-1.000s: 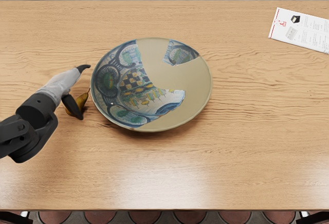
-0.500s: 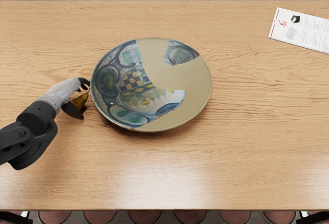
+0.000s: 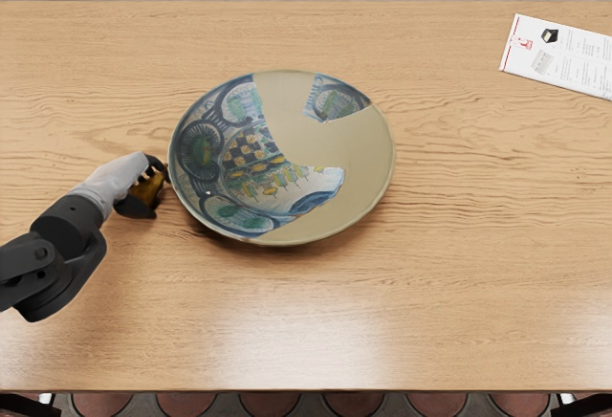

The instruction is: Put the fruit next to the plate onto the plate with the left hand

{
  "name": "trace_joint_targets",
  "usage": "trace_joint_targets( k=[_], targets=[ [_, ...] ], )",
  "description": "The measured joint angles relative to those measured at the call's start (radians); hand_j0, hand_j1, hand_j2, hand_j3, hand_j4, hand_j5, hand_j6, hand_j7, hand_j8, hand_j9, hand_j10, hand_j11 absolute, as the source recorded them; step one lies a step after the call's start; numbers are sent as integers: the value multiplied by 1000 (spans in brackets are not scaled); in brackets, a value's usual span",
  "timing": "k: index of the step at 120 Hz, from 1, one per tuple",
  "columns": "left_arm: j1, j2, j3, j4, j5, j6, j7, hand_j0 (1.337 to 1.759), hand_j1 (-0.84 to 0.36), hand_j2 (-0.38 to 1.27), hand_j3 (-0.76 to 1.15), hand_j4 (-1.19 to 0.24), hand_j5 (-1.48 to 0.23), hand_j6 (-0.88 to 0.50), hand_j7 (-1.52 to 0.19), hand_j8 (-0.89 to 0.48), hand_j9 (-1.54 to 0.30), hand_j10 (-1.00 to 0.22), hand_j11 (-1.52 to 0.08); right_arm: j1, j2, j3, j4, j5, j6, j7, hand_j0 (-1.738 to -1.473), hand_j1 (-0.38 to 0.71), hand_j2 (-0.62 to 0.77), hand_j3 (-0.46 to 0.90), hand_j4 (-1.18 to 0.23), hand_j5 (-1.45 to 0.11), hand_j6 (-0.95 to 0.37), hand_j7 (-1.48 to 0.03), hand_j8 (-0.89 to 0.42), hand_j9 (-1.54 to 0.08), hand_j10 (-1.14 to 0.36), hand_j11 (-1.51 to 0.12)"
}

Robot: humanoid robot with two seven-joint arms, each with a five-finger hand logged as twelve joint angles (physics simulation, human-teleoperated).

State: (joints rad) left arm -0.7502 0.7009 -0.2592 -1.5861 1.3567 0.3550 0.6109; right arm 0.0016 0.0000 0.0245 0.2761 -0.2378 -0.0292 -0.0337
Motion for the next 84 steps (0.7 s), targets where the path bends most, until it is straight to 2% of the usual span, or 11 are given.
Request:
trace_joint_targets(
  k=[24,45,66,76,84],
  targets=[
    [-1,3,-1,0,-31,-1,-1,1655,-379,177,0,-639,-792,-640,-793,-507,-804,-520,-826,0,0,0,0,0,0,0,-1658,-349,0,0,0,0,0,0,0,0,0,0],
    [-19,27,-3,0,-91,-3,0,1654,-366,263,0,-697,-878,-662,-879,-532,-891,-525,-911,0,0,0,0,0,0,0,-1658,-349,0,0,0,0,0,0,0,0,0,0],
    [-90,85,-10,14,-190,-3,1,1653,-354,242,0,-715,-928,-691,-926,-530,-938,-519,-944,0,0,0,0,0,0,0,-1658,-349,0,0,0,0,0,0,0,0,0,0],
    [-124,88,-11,29,-246,-5,1,1653,-358,283,0,-719,-940,-685,-936,-522,-952,-511,-953,0,0,0,0,0,0,0,-1658,-349,0,0,0,0,0,0,0,0,0,0],
    [-168,88,-9,45,-307,-7,1,1652,-332,224,0,-721,-947,-686,-946,-524,-957,-522,-958,0,0,0,0,0,0,0,-1658,-349,0,0,0,0,0,0,0,0,0,0]
  ],
)
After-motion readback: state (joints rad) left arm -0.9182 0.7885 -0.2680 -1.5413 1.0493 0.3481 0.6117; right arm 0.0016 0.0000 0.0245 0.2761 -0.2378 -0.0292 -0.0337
